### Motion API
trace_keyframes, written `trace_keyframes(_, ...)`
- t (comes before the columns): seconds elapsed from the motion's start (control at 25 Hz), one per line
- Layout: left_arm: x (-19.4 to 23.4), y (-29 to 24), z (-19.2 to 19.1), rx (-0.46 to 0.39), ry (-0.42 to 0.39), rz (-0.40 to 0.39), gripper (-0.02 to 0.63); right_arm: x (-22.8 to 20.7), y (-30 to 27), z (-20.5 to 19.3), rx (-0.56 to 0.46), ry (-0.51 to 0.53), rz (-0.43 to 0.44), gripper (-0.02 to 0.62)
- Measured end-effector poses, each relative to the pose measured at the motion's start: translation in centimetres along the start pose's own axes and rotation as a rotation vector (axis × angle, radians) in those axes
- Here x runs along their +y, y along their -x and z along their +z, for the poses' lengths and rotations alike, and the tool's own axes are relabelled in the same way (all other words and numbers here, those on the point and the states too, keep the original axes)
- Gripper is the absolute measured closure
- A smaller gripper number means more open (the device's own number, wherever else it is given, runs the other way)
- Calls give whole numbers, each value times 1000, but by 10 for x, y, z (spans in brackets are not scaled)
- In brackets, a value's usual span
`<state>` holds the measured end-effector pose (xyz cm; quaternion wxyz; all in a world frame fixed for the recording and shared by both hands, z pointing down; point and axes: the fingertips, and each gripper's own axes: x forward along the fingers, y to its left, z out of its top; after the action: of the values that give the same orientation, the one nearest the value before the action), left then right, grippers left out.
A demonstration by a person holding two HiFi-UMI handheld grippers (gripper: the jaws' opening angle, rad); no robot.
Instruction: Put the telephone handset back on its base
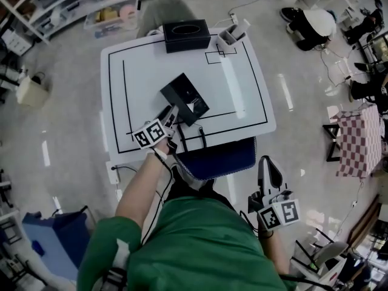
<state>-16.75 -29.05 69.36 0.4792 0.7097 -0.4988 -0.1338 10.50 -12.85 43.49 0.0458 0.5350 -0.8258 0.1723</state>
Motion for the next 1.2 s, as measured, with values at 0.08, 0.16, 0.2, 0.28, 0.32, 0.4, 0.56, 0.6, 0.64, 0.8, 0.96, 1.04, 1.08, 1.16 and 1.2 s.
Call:
trace_keyframes(0.08, -5, 8, 5, -13, -5, -2, 456, -1, 0, 0, -3, -1, 13, 572)
trace_keyframes(0.16, -12, 16, 10, -29, -13, -4, 457, -4, -1, 1, -7, -6, 28, 572)
trace_keyframes(0.2, -16, 22, 14, -42, -19, 1, 457, -6, -2, 1, -11, -10, 38, 572)
trace_keyframes(0.28, -24, 36, 24, -77, -39, 26, 457, -7, -6, 2, -19, -16, 62, 572)
trace_keyframes(0.32, -30, 45, 30, -95, -52, 38, 459, -7, -8, 3, -24, -18, 75, 572)
trace_keyframes(0.4, -51, 62, 40, -127, -87, 38, 465, -6, -9, 7, -29, -19, 96, 572)
trace_keyframes(0.56, -98, 104, 46, -176, -174, 24, 483, -4, -6, 10, -17, -27, 143, 573)
trace_keyframes(0.6, -109, 115, 47, -191, -207, 27, 485, -5, -7, 10, -19, -27, 160, 573)
trace_keyframes(0.64, -120, 125, 48, -207, -250, 34, 488, -6, -10, 12, -25, -25, 178, 573)
trace_keyframes(0.8, -158, 165, 60, -283, -457, 74, 529, -2, -31, 20, -50, 4, 260, 572)
trace_keyframes(0.96, -185, 206, 63, -340, -590, 123, 565, 14, -46, 30, -59, 40, 363, 572)
trace_keyframes(1.04, -197, 221, 57, -350, -621, 124, 572, 21, -42, 34, -66, 49, 396, 572)
trace_keyframes(1.08, -203, 228, 55, -355, -638, 126, 574, 25, -40, 37, -70, 53, 411, 572)
trace_keyframes(1.16, -214, 244, 49, -365, -679, 144, 577, 34, -34, 42, -76, 69, 440, 572)
trace_keyframes(1.2, -220, 252, 47, -367, -705, 159, 577, 38, -30, 45, -81, 79, 451, 572)
